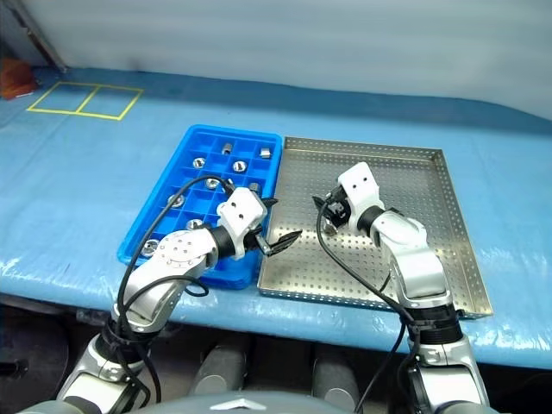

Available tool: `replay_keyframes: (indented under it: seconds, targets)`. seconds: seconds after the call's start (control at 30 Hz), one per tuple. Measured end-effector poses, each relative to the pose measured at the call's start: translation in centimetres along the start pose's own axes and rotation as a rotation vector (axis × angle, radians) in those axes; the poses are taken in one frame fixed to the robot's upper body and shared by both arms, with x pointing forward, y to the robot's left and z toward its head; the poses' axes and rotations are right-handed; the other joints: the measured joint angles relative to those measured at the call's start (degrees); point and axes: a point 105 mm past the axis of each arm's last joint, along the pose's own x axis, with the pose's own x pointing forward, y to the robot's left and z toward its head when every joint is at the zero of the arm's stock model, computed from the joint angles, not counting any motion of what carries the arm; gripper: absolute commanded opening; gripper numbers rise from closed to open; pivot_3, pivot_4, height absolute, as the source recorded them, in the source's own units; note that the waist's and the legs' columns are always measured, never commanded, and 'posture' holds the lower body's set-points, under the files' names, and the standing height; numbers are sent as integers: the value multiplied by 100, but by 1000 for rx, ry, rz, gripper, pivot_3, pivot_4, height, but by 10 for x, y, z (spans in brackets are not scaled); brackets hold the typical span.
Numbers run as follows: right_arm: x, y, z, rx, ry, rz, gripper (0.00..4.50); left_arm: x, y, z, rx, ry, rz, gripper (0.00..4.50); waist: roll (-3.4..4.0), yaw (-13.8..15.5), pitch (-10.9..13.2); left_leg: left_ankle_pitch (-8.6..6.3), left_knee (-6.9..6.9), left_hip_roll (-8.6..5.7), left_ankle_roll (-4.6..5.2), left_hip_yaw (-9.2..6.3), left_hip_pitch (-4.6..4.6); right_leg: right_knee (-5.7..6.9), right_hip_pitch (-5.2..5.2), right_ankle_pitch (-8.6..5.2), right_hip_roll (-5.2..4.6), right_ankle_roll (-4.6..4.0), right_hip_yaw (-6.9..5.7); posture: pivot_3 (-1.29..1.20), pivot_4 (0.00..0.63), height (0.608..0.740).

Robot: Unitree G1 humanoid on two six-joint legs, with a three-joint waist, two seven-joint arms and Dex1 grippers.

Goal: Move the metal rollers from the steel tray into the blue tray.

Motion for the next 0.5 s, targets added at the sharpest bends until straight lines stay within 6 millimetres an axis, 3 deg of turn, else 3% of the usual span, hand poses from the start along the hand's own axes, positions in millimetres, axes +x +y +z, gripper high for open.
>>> replay_keyframes:
  seconds: [0.23, 0.5]
  targets:
    - [3, 6, -22, 87, 52, -11, 3600, -3, -1, -8, -1, 19, -2, 4500, 0, -219, 0, 0, 10, 0, 1, -3, 8, 12, 8, 0, 0, 0, 0, 173, 150, 740]
    - [11, 14, -44, 168, 112, 15, 3600, -6, 2, -14, -11, 35, 26, 4500, 0, -209, 0, 0, 16, 0, 1, -5, 11, 21, 10, 0, 1, 0, -1, 221, 150, 740]
